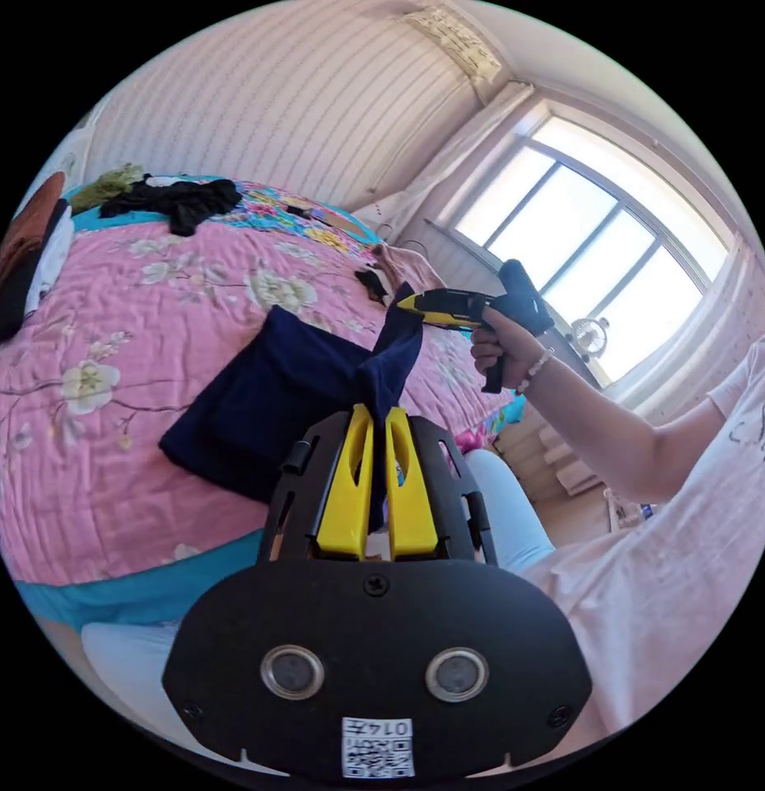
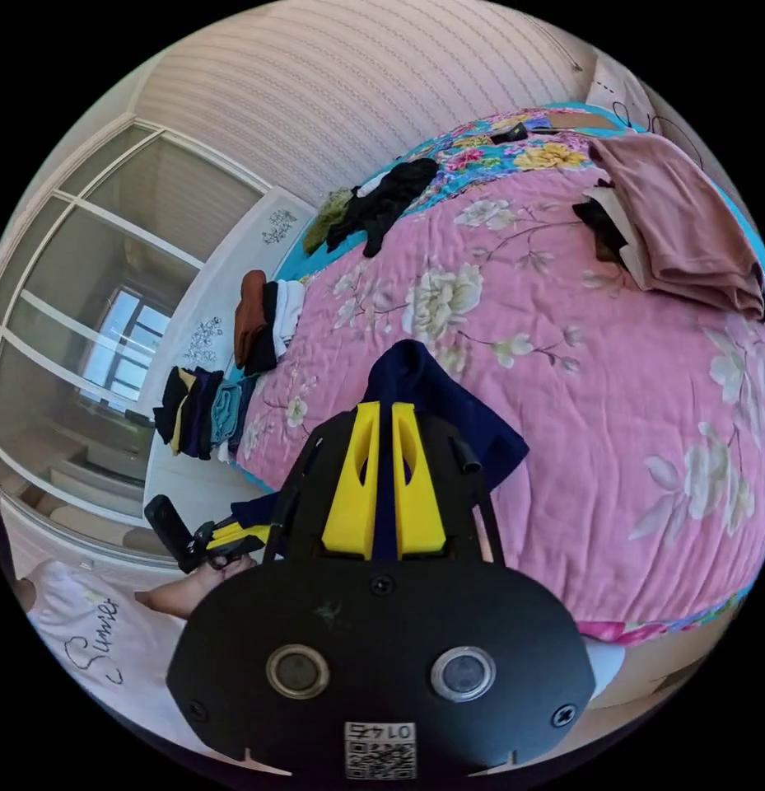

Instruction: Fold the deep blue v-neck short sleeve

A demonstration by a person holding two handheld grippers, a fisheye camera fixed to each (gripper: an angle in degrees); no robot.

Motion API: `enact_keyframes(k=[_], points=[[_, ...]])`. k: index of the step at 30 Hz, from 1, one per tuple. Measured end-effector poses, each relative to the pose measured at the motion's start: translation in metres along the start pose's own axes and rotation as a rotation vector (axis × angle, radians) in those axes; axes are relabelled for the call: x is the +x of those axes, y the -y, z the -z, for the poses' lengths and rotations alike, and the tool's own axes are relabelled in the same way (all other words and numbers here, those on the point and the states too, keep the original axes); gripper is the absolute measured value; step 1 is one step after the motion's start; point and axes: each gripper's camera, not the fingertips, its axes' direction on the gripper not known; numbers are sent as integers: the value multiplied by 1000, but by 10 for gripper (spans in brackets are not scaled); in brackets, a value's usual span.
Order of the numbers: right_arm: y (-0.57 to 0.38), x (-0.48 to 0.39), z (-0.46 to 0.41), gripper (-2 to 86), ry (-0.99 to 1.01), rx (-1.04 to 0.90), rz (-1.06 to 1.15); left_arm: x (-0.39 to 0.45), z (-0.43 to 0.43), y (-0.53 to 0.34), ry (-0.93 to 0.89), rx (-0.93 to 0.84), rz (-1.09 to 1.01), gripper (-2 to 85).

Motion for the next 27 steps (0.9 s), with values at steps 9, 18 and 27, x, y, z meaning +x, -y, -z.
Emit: enact_keyframes(k=[9, 18, 27], points=[[91, -81, -93, 45, -189, -112, 91, -88, 25, 30, 233, -29, 250, 33], [94, -100, -88, 103, -296, -199, 350, -137, 75, 27, 316, 22, 416, 39], [112, -111, -134, 163, -335, -345, 385, -146, 45, 58, 231, -45, 391, 121]])
